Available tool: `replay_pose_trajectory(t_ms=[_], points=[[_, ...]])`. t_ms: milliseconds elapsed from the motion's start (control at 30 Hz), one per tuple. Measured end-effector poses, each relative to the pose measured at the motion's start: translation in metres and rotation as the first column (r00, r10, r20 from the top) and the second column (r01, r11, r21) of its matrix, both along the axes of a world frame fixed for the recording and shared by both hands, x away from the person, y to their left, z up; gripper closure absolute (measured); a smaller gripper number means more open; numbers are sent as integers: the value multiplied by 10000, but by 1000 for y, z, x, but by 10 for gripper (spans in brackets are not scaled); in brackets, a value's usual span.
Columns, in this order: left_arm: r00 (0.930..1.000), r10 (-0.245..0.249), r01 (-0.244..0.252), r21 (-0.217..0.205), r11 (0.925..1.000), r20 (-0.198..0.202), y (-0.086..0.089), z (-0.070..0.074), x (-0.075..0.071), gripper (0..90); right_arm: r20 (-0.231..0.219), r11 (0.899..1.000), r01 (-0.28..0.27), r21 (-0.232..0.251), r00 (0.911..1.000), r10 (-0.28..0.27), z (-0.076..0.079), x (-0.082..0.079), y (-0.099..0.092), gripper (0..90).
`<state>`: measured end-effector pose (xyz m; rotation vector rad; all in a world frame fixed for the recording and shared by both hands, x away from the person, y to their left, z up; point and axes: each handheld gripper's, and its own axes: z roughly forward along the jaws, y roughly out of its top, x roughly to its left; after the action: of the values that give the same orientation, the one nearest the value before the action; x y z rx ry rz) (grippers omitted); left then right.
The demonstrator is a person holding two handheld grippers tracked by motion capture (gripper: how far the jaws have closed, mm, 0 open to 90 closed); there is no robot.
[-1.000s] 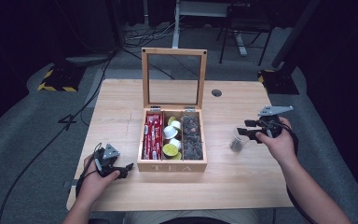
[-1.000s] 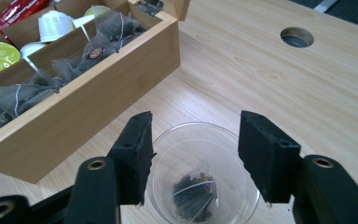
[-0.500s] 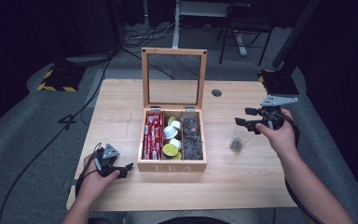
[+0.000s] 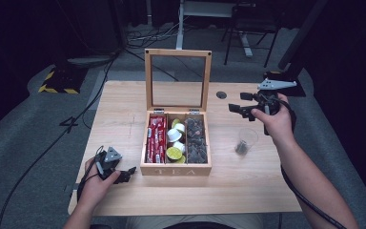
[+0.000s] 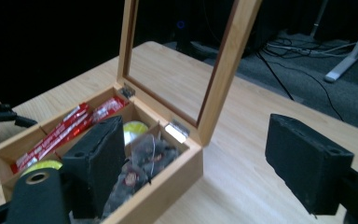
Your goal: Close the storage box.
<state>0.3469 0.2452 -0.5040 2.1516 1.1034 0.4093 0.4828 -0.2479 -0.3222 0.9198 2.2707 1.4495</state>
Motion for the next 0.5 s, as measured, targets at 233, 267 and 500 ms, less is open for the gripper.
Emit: replay_pose_trajectory(t_ms=[233,267,500], points=[[9999,-107,107,26,9999,-13,1,0,0,164,441,9999,119,111,9990,-124,16,22,19,236],[9999,-107,107,26,9999,-13,1,0,0,163,580,9995,306,85,9978,-311,19,26,21,222],[10000,-90,90,6,10000,-4,1,0,0,164,650,9993,367,82,9972,-371,29,57,34,329]])
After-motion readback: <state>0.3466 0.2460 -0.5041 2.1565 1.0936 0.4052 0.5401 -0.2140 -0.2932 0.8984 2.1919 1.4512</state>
